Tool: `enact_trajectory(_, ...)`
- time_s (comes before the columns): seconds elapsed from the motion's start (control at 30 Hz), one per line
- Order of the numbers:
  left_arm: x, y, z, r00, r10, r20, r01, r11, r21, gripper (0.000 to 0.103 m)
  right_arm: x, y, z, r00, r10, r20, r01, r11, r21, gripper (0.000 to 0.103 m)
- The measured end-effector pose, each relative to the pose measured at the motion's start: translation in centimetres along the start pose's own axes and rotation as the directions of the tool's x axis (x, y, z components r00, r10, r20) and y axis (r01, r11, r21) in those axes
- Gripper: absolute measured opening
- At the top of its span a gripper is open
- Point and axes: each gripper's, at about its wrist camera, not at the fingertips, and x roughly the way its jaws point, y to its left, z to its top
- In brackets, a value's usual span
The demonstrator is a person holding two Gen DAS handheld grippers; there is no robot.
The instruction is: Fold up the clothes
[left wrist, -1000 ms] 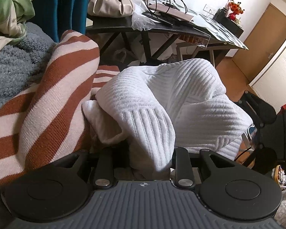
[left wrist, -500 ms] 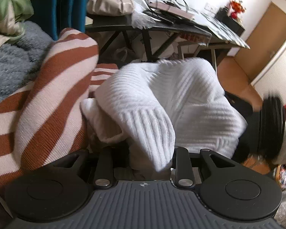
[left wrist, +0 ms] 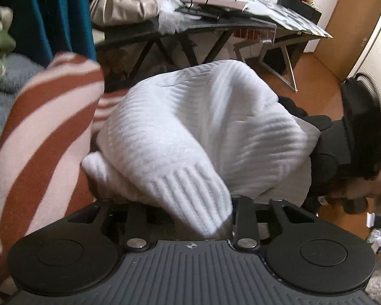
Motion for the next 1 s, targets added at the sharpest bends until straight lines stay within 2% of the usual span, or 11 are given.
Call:
enact_trajectory(0.03,-0.4,-0.4,0.3,1.000,0.009,0.019,-0.009,1.000,0.021,0.027,-1.0,-0.3,0.6,0.999,0.020,0.041,-0.022,0.998,0.055,0.034)
enact_trajectory(0.1,-1.7,-1.0,1.1,0.998,0.022,0.066,-0.025,0.999,0.041,0.026,-3.5,-0.8,2.3,0.983,0.055,0.173,-0.079,0.988,0.136,0.019)
enact_trajectory(0.17,-3.3,-1.3,2.2,0.993,0.008,0.116,-0.011,0.999,0.030,0.024,-5.1,-0.8,4.9,0.962,0.092,0.255,-0.134,0.979,0.151,0.016)
enact_trajectory(0.27,-4.5,-2.4,3.3,0.987,-0.027,0.157,0.014,0.996,0.085,0.024,-4.7,0.3,6.8,0.972,0.085,0.218,-0.101,0.993,0.064,0.014)
enact_trajectory(0.37,-2.7,-1.8,2.9,0.996,-0.001,0.086,-0.002,0.999,0.037,0.024,-3.6,0.8,7.0,0.988,0.046,0.150,-0.048,0.999,0.012,0.016)
enact_trajectory(0.43,-2.1,-0.9,1.6,0.997,0.029,0.066,-0.029,1.000,-0.002,0.024,-3.9,0.3,6.0,0.990,0.002,0.144,-0.002,1.000,0.003,0.022)
enact_trajectory(0.53,-2.3,0.3,0.2,0.998,0.021,0.059,-0.019,0.999,-0.038,0.028,-4.8,-1.0,3.6,0.994,-0.016,0.111,0.015,1.000,0.011,0.057)
enact_trajectory(0.6,-2.5,0.9,0.0,0.998,0.014,0.055,-0.012,0.999,-0.044,0.030,-5.6,-0.8,1.9,0.997,-0.022,0.074,0.025,0.999,-0.035,0.085)
enact_trajectory(0.7,-2.8,1.7,-0.4,0.999,0.004,0.049,-0.001,0.999,-0.054,0.030,-5.7,0.4,-0.4,0.997,-0.070,0.017,0.072,0.978,-0.198,0.094)
enact_trajectory(0.83,-2.8,2.0,-0.5,0.999,-0.004,0.047,0.006,0.998,-0.056,0.030,-4.9,2.5,-2.4,0.992,-0.122,0.005,0.113,0.905,-0.410,0.102)
enact_trajectory(1.0,-2.4,1.6,-0.6,0.999,-0.002,0.036,0.003,0.999,-0.033,0.031,-1.7,3.0,-2.3,0.987,-0.162,0.019,0.152,0.872,-0.465,0.102)
